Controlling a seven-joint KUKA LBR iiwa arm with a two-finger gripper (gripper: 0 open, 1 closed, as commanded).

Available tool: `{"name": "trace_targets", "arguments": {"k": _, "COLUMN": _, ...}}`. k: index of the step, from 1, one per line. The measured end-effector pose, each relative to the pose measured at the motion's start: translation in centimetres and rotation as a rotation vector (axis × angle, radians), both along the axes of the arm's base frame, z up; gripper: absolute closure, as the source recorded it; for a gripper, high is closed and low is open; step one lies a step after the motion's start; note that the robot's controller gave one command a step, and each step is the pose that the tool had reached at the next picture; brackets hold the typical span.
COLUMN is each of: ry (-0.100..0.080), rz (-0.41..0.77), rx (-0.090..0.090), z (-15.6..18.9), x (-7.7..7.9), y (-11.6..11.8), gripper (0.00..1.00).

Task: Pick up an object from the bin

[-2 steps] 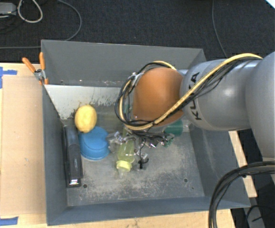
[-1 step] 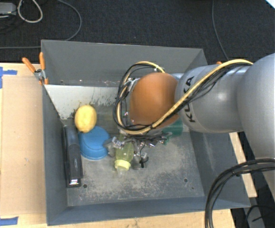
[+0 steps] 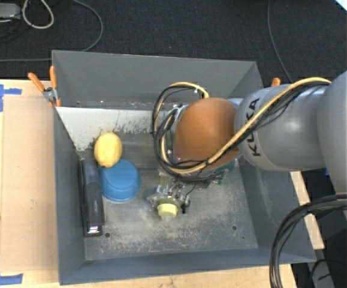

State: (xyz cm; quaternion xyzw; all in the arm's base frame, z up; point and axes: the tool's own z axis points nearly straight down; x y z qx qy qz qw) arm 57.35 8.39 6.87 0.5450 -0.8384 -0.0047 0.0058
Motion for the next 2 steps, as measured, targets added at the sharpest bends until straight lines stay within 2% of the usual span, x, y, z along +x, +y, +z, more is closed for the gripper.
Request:
{"name": "trace_targets", "arguments": {"k": 1, "ry": 0.000, "rz": -0.001, "rx": 0.000, "z": 0.0, "x": 0.0, "y": 0.0, "gripper": 1.00}}
{"name": "trace_targets", "arguments": {"k": 2, "ry": 0.008, "rz": -0.003, "rx": 0.000, "z": 4.6, "x": -0.2, "y": 0.1, "gripper": 1.00}}
